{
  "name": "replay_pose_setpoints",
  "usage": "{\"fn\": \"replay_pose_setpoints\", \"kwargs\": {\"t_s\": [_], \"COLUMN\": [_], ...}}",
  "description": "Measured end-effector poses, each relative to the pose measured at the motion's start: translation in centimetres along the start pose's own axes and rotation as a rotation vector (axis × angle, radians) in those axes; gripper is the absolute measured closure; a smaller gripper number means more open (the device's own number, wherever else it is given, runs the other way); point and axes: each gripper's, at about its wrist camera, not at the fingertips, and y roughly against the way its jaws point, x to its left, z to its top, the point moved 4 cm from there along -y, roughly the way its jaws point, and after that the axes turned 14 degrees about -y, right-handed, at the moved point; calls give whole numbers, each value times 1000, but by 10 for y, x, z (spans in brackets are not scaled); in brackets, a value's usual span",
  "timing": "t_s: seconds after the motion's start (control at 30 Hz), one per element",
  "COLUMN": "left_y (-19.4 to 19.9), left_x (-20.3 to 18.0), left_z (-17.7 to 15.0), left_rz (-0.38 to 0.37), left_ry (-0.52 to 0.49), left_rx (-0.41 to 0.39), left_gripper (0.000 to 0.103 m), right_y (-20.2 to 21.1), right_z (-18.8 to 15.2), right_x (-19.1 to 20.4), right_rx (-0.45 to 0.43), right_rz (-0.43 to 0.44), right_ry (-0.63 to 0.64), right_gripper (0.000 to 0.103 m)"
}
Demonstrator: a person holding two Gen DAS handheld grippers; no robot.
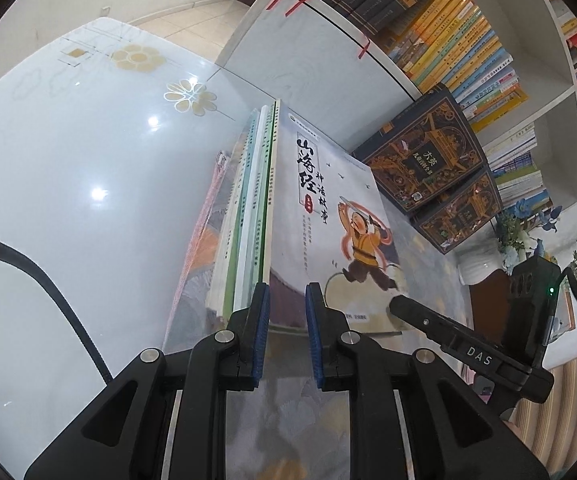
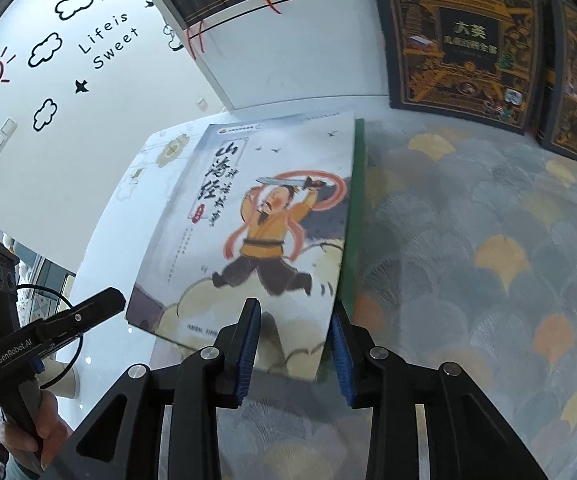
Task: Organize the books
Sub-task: 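Lower the book onto the stack and open the left gripper, then move both grippers to the pink booklet on the carpet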
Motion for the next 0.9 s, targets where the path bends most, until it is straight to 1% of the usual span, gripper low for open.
{"fn": "replay_pose_setpoints", "kwargs": {"t_s": [0.17,0.3,0.33,0.37,0.4,0.47,0.53,0.6,0.67,0.73,0.83,0.9], "left_y": [11,23,26,27,28,28,27,20,11,0,-23,-35], "left_x": [-12,-24,-29,-32,-40,-55,-71,-93,-117,-145,-200,-233], "left_z": [-9,-22,-27,-30,-35,-43,-51,-59,-67,-74,-86,-92], "left_rz": [38,62,60,55,38,23,17,4,-7,-16,-26,-46], "left_ry": [-34,-51,-49,-47,-51,-65,-79,-97,-125,-172,-264,-306], "left_rx": [10,21,28,32,43,58,69,96,120,144,186,201], "left_gripper": [88,87,78,67,63,43,38,38,38,38,38,38], "right_y": [26,53,60,67,72,84,95,102,114,129,154,170], "right_z": [-18,-40,-48,-54,-60,-74,-89,-99,-110,-117,-123,-124], "right_x": [-16,-47,-58,-70,-81,-105,-139,-165,-201,-231,-270,-293], "right_rx": [-18,-32,-35,-40,-45,-59,-58,-47,-46,-59,-87,-100], "right_rz": [3,-12,-15,-20,-24,-32,-52,-66,-79,-86,-100,-109], "right_ry": [-33,-81,-101,-122,-143,-189,-245,-279,-348,-403,-454,-476], "right_gripper": [71,69,68,63,56,52,52,52,52,52,52,52]}}
